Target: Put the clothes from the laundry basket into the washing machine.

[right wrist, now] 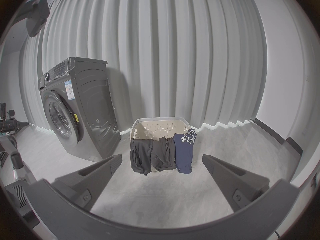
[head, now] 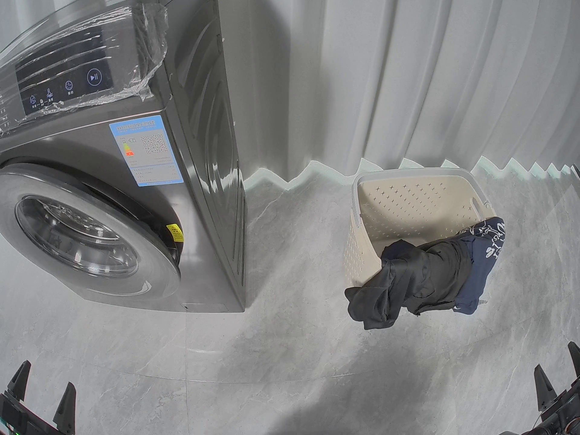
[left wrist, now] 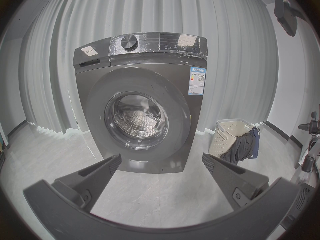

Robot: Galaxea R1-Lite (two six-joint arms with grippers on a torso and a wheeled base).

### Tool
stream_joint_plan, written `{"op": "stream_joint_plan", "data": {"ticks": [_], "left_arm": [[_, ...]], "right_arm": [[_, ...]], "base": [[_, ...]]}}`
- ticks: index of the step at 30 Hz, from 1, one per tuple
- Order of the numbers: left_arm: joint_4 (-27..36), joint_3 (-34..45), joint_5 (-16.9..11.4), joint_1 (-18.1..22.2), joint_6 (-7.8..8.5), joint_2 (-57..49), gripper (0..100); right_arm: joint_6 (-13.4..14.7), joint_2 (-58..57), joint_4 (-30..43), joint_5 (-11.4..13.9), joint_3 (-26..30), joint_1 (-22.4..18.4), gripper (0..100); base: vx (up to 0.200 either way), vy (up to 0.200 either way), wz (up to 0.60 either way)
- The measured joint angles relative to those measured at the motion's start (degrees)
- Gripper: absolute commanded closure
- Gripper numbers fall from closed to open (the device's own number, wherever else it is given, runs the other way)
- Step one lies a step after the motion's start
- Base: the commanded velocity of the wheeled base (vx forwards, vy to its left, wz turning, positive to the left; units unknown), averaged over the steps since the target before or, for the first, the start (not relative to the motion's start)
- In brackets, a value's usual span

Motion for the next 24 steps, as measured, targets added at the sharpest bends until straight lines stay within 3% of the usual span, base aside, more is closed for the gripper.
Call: {"op": "stream_joint_plan", "data": {"ticks": [24], "left_arm": [[0.0,0.0,-0.02,0.0,0.0,0.0,0]], "right_arm": [[0.0,0.0,0.0,0.02,0.0,-0.05,0]], "base": [[0.0,0.2,0.0]]}}
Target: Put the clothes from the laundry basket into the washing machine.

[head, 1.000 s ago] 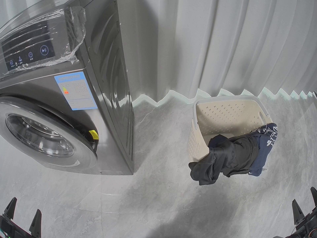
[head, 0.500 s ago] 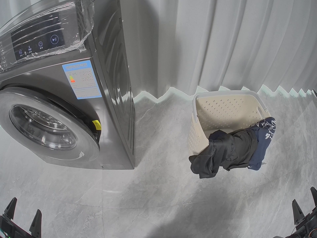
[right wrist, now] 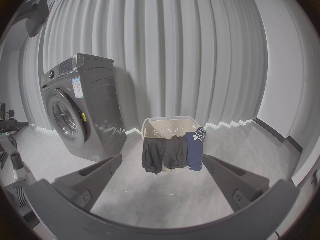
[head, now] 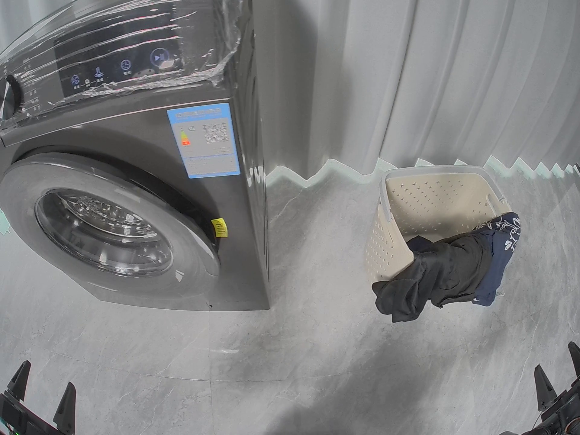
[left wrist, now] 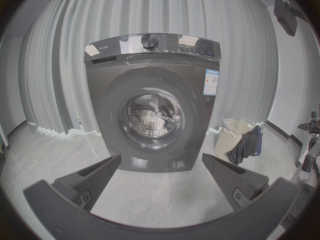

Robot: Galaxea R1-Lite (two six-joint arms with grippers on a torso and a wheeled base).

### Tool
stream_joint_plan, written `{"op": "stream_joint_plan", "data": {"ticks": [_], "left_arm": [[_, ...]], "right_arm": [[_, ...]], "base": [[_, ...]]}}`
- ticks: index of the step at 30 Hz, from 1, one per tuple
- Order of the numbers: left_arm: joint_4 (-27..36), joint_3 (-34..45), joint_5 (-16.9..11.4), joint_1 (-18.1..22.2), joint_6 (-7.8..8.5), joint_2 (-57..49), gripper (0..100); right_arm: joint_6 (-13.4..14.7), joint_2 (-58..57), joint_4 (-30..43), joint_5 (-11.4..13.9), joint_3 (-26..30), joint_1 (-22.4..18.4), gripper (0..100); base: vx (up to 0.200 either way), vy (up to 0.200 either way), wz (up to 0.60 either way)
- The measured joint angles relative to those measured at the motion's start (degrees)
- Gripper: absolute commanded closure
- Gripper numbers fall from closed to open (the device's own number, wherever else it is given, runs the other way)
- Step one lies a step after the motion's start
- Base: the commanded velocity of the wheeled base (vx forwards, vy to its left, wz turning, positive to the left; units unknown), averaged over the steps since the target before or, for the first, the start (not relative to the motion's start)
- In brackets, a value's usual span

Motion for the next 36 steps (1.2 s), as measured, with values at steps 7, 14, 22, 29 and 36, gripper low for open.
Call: {"op": "stream_joint_plan", "data": {"ticks": [7,14,22,29,36], "left_arm": [[0.02,0.0,0.0,0.0,0.0,0.0,0],[0.0,0.0,0.0,-0.01,0.0,0.0,0],[0.02,0.0,-0.02,-0.01,0.0,0.0,0],[0.0,0.0,0.0,-0.01,0.0,0.0,0],[0.02,0.0,0.0,-0.01,0.02,0.0,0]], "right_arm": [[0.0,0.0,-0.05,-0.02,0.0,-0.06,0],[0.0,0.0,0.0,0.0,0.0,-0.02,0],[0.0,0.0,-0.02,0.0,0.0,-0.02,0],[0.0,0.0,0.0,0.0,0.0,-0.02,0],[0.0,0.0,-0.02,-0.02,0.0,-0.06,0]], "base": [[0.0,0.2,0.0],[0.0,0.2,0.0],[0.0,0.175,0.0],[0.0,0.0,0.0],[0.0,0.086,0.0]]}}
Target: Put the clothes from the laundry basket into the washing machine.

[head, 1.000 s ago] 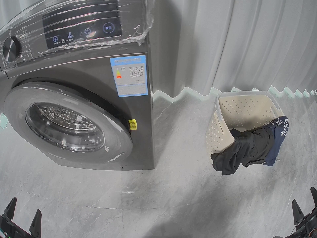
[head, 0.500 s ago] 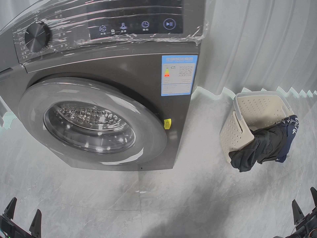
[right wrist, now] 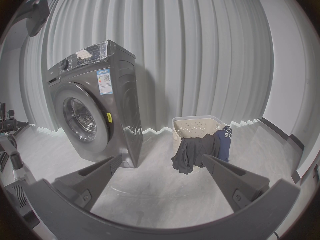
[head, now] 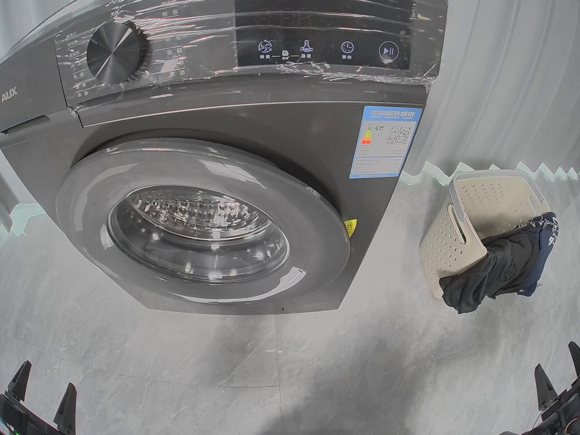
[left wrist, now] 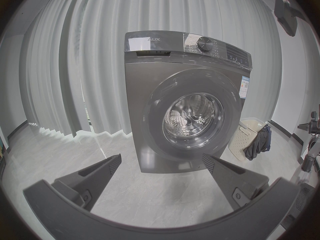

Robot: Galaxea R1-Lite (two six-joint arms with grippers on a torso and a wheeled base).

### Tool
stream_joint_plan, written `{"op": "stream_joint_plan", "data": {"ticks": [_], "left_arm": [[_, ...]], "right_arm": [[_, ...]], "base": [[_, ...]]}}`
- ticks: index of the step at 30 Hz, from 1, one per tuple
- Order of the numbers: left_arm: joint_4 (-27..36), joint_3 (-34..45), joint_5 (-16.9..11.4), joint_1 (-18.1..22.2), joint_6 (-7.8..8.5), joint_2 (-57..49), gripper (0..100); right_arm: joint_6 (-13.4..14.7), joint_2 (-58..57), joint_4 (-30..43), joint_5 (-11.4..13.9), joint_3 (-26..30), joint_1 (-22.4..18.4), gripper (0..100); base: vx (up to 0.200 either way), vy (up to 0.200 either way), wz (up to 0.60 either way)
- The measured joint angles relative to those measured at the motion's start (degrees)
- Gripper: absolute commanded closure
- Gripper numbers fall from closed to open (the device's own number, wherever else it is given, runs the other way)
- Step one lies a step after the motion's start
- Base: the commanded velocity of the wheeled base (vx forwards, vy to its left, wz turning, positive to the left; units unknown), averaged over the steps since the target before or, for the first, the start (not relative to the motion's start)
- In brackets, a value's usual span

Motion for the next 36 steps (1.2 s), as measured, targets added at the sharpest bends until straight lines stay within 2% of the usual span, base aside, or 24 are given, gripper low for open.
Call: {"op": "stream_joint_plan", "data": {"ticks": [12,36], "left_arm": [[0.02,0.0,0.0,0.01,-0.02,0.0,0],[-0.02,0.0,0.0,0.01,0.02,0.0,0]], "right_arm": [[0.0,0.0,0.02,0.0,0.0,0.06,0],[0.0,0.0,0.02,-0.02,0.0,-0.02,0]], "base": [[0.0,0.2,0.0],[0.0,0.0,0.02]]}}
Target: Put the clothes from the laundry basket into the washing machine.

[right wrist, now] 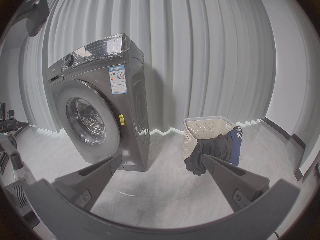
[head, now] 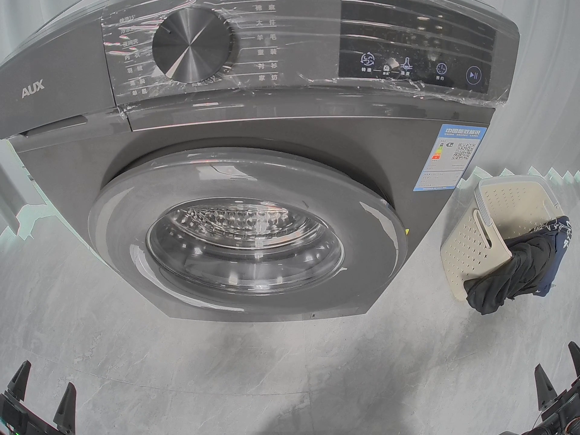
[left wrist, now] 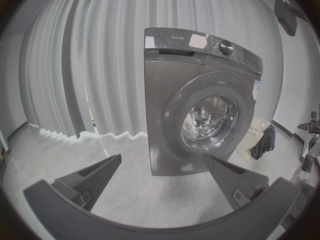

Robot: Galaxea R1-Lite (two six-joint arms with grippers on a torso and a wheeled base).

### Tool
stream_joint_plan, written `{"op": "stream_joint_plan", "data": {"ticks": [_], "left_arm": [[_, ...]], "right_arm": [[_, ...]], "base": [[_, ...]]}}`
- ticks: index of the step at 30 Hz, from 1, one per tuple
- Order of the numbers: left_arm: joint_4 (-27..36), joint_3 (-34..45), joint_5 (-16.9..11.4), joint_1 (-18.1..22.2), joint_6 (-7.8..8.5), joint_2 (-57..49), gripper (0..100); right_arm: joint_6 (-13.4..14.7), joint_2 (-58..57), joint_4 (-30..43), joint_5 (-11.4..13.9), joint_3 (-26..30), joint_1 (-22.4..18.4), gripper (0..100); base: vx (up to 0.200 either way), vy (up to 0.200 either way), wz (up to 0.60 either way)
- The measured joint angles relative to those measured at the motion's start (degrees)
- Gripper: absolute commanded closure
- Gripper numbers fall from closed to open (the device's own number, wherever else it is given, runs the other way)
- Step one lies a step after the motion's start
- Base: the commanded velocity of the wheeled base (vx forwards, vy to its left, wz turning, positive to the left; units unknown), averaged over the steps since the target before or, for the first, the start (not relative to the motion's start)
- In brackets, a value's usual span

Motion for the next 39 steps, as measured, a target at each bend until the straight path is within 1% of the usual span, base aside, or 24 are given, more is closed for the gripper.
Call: {"op": "stream_joint_plan", "data": {"ticks": [5,18,24,39], "left_arm": [[0.0,0.0,0.04,0.0,0.04,0.0,0],[0.02,0.0,0.0,0.0,0.04,0.0,0],[0.0,0.0,0.0,0.05,0.04,0.0,0],[0.0,0.0,0.09,0.0,0.22,0.0,0]], "right_arm": [[-0.02,0.0,0.0,-0.41,0.0,-0.07,0],[0.0,0.0,0.0,-0.2,0.0,0.06,0],[0.0,0.0,0.0,-0.18,0.0,0.13,0],[0.02,0.0,0.0,-0.11,0.0,0.02,0]], "base": [[0.0,0.0,0.6],[0.0,0.0,0.0],[0.0,0.2,0.0],[0.0,0.0,0.0]]}}
